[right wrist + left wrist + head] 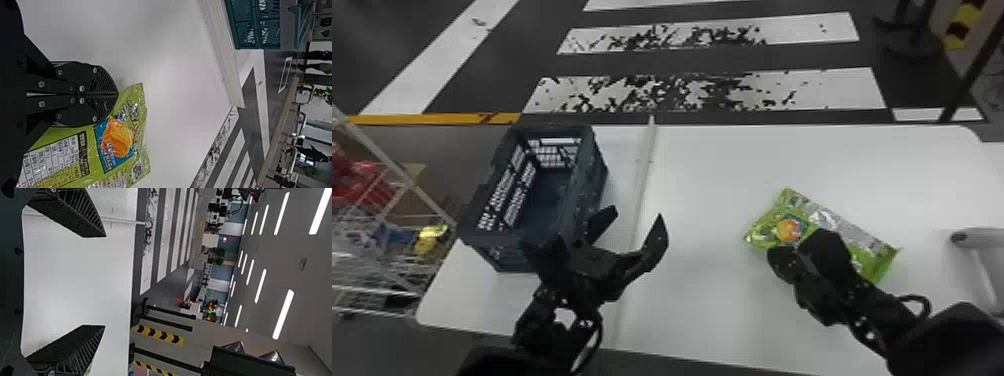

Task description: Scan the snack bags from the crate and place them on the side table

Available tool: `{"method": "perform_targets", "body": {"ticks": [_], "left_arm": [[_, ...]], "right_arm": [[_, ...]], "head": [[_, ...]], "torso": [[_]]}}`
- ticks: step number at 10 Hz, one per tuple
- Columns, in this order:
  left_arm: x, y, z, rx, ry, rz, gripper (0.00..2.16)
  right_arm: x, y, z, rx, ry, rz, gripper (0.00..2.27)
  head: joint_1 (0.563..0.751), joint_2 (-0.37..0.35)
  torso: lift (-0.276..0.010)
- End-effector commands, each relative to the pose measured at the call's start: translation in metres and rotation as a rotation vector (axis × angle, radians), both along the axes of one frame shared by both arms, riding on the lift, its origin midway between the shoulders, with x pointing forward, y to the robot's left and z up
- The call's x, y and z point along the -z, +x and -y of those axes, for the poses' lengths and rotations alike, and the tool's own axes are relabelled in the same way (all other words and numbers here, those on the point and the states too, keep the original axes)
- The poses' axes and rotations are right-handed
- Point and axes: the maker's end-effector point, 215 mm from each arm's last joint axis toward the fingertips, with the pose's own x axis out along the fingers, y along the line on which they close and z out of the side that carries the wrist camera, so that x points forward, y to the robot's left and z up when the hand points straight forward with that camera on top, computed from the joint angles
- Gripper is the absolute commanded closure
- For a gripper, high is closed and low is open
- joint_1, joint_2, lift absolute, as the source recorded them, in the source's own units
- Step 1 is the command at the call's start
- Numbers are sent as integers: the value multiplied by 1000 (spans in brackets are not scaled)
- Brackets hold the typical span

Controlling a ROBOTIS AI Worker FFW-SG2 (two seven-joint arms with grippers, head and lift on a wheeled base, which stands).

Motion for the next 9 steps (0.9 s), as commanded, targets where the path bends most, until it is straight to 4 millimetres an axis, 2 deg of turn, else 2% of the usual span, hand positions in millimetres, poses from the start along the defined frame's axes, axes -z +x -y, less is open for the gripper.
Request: {"method": "perform_targets", "body": {"ticks": [1, 4, 7, 9], "left_arm": [[-1, 0, 2, 3, -1, 2, 39], [0, -1, 4, 6, 0, 1, 39], [1, -2, 3, 6, 2, -3, 39], [0, -2, 0, 0, 4, -1, 39]], "right_arm": [[5, 8, 8, 21, -35, 15, 2260], [1, 26, 21, 87, -66, 56, 2260], [-1, 46, 5, 93, -46, 65, 2260], [0, 64, 6, 126, -61, 88, 2260]], "head": [[695, 156], [695, 125], [695, 118], [695, 128]], "torso": [[-81], [-81], [-81], [-81]]}}
